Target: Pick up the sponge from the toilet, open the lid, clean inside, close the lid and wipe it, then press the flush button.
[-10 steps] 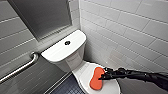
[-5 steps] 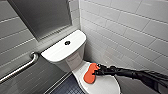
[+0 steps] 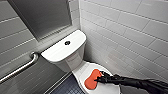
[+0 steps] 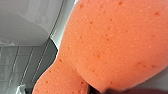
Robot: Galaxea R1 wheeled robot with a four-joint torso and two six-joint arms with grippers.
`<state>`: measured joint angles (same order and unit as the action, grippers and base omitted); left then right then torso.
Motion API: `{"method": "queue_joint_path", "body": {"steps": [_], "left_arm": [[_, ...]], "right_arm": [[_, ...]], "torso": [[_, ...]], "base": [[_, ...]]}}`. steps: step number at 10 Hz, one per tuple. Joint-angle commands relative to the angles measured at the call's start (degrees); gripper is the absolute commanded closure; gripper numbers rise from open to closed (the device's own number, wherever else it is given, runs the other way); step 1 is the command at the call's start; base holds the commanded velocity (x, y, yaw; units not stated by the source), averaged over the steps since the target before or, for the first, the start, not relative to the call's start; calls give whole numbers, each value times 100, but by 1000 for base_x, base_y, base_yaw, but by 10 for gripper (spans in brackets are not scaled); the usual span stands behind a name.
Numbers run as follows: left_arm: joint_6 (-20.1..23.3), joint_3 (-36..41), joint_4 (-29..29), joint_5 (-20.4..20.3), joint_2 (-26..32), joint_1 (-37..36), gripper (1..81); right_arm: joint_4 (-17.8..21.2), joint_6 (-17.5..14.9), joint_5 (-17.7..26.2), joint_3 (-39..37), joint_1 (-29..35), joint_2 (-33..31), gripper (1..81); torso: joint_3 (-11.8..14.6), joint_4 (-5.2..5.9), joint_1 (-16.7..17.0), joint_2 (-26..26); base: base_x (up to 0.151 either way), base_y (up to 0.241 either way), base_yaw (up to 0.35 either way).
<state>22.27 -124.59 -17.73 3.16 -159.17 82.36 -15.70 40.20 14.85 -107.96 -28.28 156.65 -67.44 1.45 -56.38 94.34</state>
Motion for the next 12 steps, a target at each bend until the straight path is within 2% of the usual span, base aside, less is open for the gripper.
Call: {"method": "queue_joint_path", "body": {"steps": [1, 5, 8, 11, 12], "left_arm": [[23, 83, 41, 572, 43, 92, 10], [31, 84, 41, 572, 25, 84, 10], [32, 75, 103, 572, 43, 84, 10], [32, 40, 111, 572, -1, 83, 10], [32, 40, 120, 572, -1, 75, 10]], "right_arm": [[-47, 233, 45, 494, 275, -559, 811], [-47, 339, -235, 1656, -269, -2019, 811], [-56, 339, -902, 1955, -1226, -2889, 811], [-82, 321, -1765, 2025, -2300, -3409, 811], [-83, 313, -1933, 2113, -2572, -3593, 811]], "torso": [[0, 2, 0, 0], [0, 2, 0, 0], [0, 0, 0, 0], [0, 0, 0, 0], [0, 2, 0, 0]], "base": [[0, 0, 0], [0, 0, 0], [0, 0, 0], [0, 0, 0], [0, 0, 0]]}}
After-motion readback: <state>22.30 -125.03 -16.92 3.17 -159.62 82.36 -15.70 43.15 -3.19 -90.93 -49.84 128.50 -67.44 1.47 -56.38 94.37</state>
